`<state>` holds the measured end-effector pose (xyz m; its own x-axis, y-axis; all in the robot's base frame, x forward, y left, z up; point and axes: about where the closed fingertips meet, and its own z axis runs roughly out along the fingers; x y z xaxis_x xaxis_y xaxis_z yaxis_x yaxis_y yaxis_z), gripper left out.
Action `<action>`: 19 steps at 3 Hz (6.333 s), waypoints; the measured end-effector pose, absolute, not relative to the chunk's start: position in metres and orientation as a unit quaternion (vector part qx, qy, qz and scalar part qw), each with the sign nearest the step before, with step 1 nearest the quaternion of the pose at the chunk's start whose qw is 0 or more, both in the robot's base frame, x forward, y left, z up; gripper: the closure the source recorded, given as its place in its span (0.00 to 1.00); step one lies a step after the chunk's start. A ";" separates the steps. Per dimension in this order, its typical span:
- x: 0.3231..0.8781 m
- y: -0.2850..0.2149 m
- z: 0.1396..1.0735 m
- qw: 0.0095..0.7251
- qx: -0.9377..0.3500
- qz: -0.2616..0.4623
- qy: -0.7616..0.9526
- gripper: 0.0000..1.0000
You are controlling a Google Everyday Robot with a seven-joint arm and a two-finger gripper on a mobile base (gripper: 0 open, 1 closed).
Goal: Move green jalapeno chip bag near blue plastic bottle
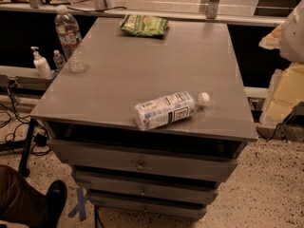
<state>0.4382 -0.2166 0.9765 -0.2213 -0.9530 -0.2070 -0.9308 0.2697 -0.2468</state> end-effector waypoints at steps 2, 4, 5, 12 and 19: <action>0.455 -0.205 0.967 0.186 -0.594 -0.023 0.782 0.00; 0.562 -0.145 0.918 0.272 -0.533 0.049 0.800 0.00; 0.623 -0.109 0.905 0.296 -0.510 0.083 0.804 0.00; 0.876 -0.035 0.880 0.474 -0.335 0.149 0.801 0.00; 0.885 -0.063 0.890 0.474 -0.325 0.126 0.809 1.00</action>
Offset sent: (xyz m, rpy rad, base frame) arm 0.0611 0.0416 -0.0394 0.1930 -0.0818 -0.0350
